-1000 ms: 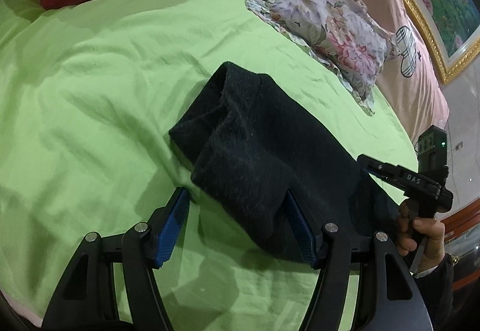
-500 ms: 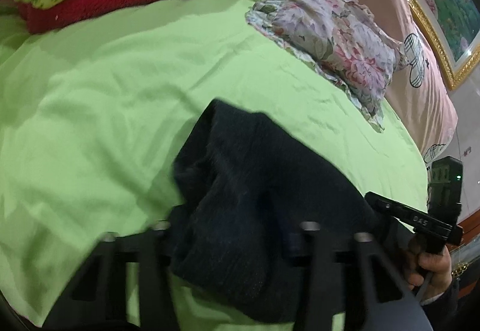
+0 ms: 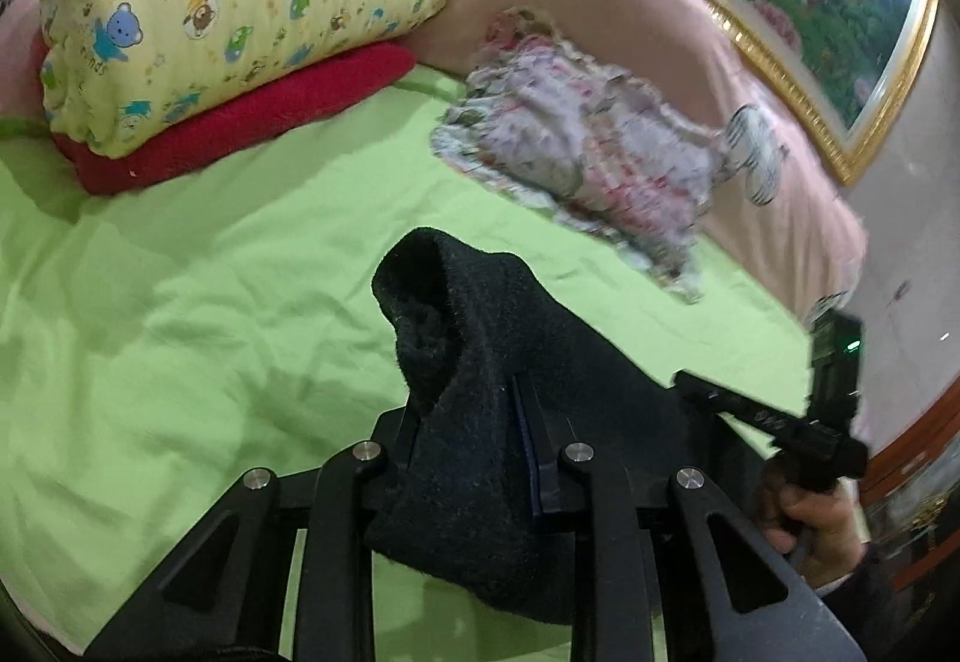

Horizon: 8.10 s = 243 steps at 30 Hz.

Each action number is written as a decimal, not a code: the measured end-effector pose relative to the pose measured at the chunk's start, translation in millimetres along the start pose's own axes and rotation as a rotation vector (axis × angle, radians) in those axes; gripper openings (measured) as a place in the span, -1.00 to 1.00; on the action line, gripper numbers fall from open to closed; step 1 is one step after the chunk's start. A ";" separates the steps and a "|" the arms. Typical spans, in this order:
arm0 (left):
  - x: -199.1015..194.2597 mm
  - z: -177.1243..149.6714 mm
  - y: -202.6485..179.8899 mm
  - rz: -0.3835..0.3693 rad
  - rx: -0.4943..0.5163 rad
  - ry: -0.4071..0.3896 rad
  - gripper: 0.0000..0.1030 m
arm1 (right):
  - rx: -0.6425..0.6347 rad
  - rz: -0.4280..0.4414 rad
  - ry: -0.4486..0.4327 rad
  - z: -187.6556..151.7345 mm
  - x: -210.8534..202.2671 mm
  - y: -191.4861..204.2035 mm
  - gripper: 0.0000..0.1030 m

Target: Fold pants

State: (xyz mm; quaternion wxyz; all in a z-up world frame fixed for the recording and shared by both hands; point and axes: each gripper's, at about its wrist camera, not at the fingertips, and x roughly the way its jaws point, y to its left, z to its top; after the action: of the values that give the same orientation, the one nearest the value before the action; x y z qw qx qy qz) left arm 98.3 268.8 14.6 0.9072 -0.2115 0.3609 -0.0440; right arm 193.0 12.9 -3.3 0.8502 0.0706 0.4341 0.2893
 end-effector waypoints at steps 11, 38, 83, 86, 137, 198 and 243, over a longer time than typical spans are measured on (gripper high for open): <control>32.0 -6.6 45.5 0.195 -0.024 0.051 0.34 | 0.096 -0.019 -0.049 -27.7 -4.0 -8.1 -0.55; 50.2 -56.3 -160.0 -0.148 0.316 0.230 0.44 | 0.485 -0.294 -0.285 -207.0 -228.4 -113.2 -0.02; 208.2 -210.5 -523.5 -0.475 1.107 0.757 0.50 | 0.859 -0.320 -0.383 -274.3 -285.8 -209.9 -0.72; 209.6 -222.0 -530.9 -0.502 1.134 0.789 0.47 | 0.866 -0.351 -0.401 -278.6 -290.4 -208.1 -0.40; 142.8 -70.9 -315.3 -0.690 0.533 0.617 -0.78 | 0.342 0.137 -0.346 -162.7 -195.1 -68.9 -0.76; 21.9 -82.1 15.7 -0.054 -0.132 0.301 0.24 | 0.121 0.231 -0.084 -118.2 -107.3 21.9 -0.04; 60.8 -48.1 94.1 -0.081 -0.379 0.232 0.42 | -0.324 0.399 0.371 47.8 146.8 146.4 -0.46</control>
State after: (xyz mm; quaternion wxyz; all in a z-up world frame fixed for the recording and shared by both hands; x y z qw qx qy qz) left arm 103.8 323.1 -94.4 0.8012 -0.3860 0.4558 -0.0359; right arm 234.0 220.8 -22.0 0.6832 -0.0361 0.5078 0.5236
